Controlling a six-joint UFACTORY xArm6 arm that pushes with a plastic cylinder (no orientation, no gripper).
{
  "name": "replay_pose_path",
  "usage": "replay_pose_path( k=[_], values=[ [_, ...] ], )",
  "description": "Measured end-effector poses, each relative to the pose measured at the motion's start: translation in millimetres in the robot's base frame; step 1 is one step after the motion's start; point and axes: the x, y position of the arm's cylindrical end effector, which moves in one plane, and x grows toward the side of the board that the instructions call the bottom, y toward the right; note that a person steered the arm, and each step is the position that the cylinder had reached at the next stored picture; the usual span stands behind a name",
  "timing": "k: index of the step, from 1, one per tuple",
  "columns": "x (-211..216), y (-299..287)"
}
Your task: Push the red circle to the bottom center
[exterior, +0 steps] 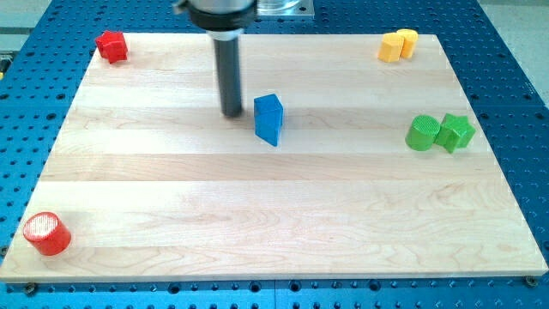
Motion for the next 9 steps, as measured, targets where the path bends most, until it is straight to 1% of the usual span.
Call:
replay_pose_path(
  k=[1, 2, 3, 6, 7, 8, 9],
  values=[
    [48, -118],
    [121, -214],
    [121, -214],
    [158, -214],
    [192, -213],
    [237, -213],
    [248, -209]
  ],
)
